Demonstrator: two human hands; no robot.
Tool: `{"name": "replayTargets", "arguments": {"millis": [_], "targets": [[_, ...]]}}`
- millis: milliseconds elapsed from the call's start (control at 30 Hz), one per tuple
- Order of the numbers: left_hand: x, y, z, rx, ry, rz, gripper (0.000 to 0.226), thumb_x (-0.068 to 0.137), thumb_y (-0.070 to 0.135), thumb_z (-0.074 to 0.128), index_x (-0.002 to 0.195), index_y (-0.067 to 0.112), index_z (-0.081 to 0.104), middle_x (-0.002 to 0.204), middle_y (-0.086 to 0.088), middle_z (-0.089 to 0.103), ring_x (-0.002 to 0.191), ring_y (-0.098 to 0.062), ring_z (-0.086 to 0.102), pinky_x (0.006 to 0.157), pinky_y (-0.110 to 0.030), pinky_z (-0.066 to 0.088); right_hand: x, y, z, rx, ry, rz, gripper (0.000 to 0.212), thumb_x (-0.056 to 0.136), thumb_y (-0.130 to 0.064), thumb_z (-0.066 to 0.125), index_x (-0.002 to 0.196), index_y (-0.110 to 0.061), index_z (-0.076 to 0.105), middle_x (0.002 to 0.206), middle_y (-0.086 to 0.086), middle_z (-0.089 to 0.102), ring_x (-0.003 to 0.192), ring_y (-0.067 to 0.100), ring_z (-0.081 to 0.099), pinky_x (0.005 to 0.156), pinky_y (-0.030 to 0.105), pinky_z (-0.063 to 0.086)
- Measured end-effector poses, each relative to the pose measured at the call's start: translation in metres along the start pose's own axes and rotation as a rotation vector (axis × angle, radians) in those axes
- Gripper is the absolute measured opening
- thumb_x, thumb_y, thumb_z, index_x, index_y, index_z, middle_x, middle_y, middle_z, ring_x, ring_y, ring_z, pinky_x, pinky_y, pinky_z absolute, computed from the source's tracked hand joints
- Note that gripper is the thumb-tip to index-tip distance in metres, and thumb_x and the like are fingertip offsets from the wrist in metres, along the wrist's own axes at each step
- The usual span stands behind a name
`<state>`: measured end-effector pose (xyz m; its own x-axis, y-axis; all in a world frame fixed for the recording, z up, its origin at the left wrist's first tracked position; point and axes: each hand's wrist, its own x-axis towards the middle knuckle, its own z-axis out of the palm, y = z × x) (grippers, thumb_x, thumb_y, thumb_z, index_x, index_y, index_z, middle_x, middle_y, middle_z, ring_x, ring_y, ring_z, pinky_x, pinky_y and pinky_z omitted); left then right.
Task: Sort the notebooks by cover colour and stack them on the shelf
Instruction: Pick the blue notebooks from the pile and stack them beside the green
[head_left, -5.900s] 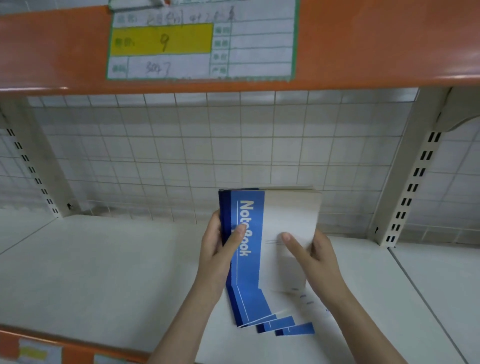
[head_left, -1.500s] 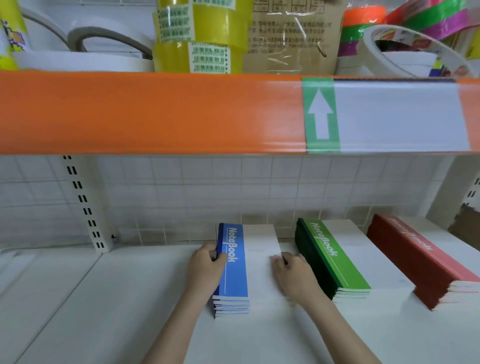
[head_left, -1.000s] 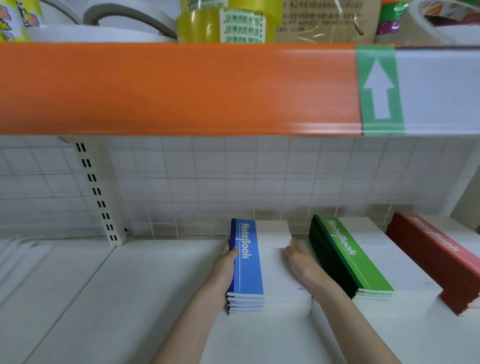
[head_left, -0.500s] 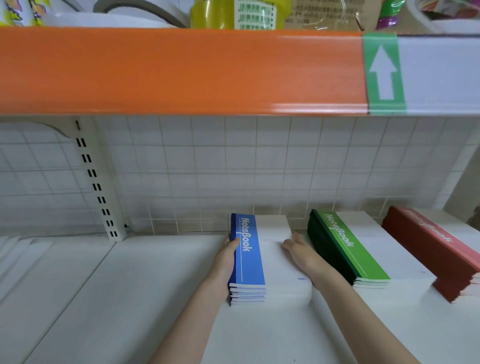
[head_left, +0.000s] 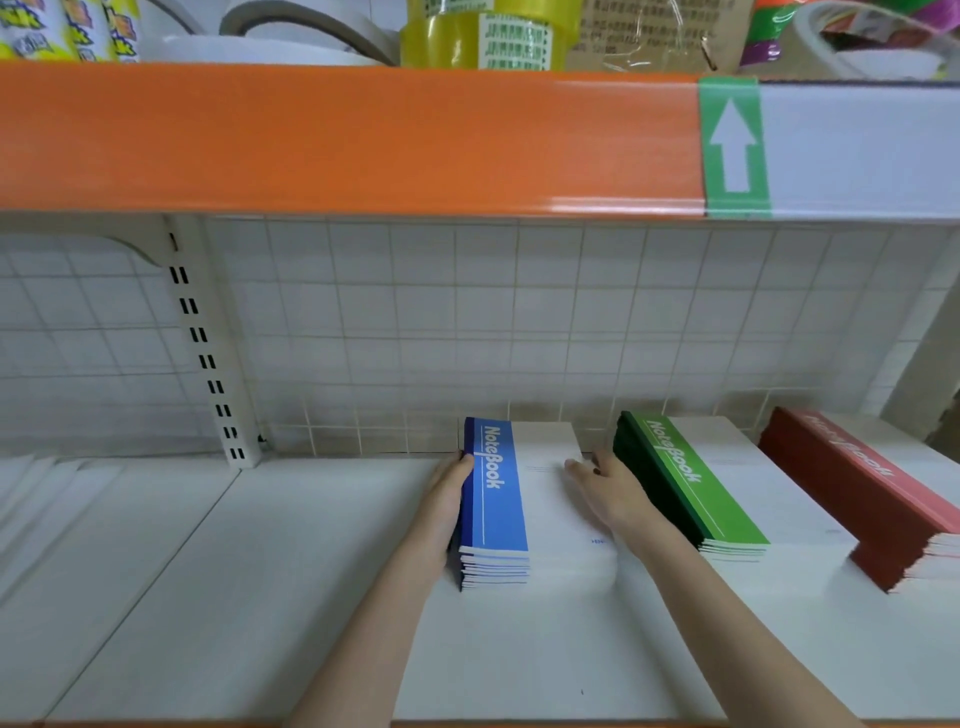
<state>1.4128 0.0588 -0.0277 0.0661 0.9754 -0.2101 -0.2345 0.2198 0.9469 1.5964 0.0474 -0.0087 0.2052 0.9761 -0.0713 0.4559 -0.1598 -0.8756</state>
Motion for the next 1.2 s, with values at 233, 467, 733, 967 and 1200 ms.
{"name": "replayTargets", "arguments": {"millis": [233, 467, 733, 967, 1200], "targets": [[-0.005, 0.007, -0.001, 0.263, 0.083, 0.142, 0.015, 0.095, 0.014, 0.053, 0.110, 0.013, 0.051, 0.104, -0.001, 0.064, 0.081, -0.008, 0.065, 0.065, -0.018, 0.052, -0.011, -0.014, -0.003, -0.449, -0.036, -0.248, 0.064, 0.096, -0.025, 0.047, 0.150, -0.009, 0.016, 0.157, 0.009, 0.018, 0.139, 0.026, 0.030, 0.107, 0.028, 0.028], [-0.023, 0.021, -0.021, 0.839, 0.177, 0.261, 0.043, 0.097, 0.030, 0.048, 0.135, 0.011, 0.044, 0.140, -0.008, 0.045, 0.125, -0.021, 0.047, 0.102, -0.028, 0.034, -0.019, -0.020, 0.002, -0.557, -0.114, -0.325, 0.064, 0.096, -0.027, 0.046, 0.150, -0.011, 0.015, 0.158, 0.011, 0.010, 0.144, 0.026, 0.018, 0.115, 0.034, 0.021], [-0.060, 0.026, -0.069, 0.991, 0.258, 0.190, 0.037, 0.096, 0.030, 0.049, 0.131, 0.018, 0.047, 0.138, -0.004, 0.045, 0.122, -0.018, 0.046, 0.099, -0.026, 0.037, -0.037, -0.042, 0.024, -0.621, -0.211, -0.523, 0.056, 0.098, -0.027, 0.043, 0.147, -0.013, 0.023, 0.155, 0.006, 0.021, 0.143, 0.020, 0.020, 0.116, 0.040, 0.011], [-0.098, 0.034, -0.114, 1.108, 0.357, 0.148, 0.039, 0.097, 0.029, 0.047, 0.134, 0.016, 0.044, 0.136, -0.005, 0.042, 0.115, -0.016, 0.045, 0.091, -0.020, 0.033, -0.062, -0.071, 0.069, -0.561, -0.365, -0.680, 0.055, 0.096, -0.022, 0.044, 0.147, -0.013, 0.026, 0.151, 0.003, 0.030, 0.136, 0.022, 0.031, 0.115, 0.036, 0.019], [-0.128, 0.048, -0.171, 1.123, 0.448, 0.092, 0.041, 0.098, 0.029, 0.047, 0.137, 0.017, 0.041, 0.139, -0.006, 0.040, 0.124, -0.018, 0.044, 0.094, -0.021, 0.032, -0.076, -0.100, 0.127, -0.614, -0.504, -0.760, 0.058, 0.097, -0.024, 0.041, 0.149, -0.014, 0.019, 0.158, 0.006, 0.015, 0.145, 0.015, 0.014, 0.117, 0.037, 0.002]]}}
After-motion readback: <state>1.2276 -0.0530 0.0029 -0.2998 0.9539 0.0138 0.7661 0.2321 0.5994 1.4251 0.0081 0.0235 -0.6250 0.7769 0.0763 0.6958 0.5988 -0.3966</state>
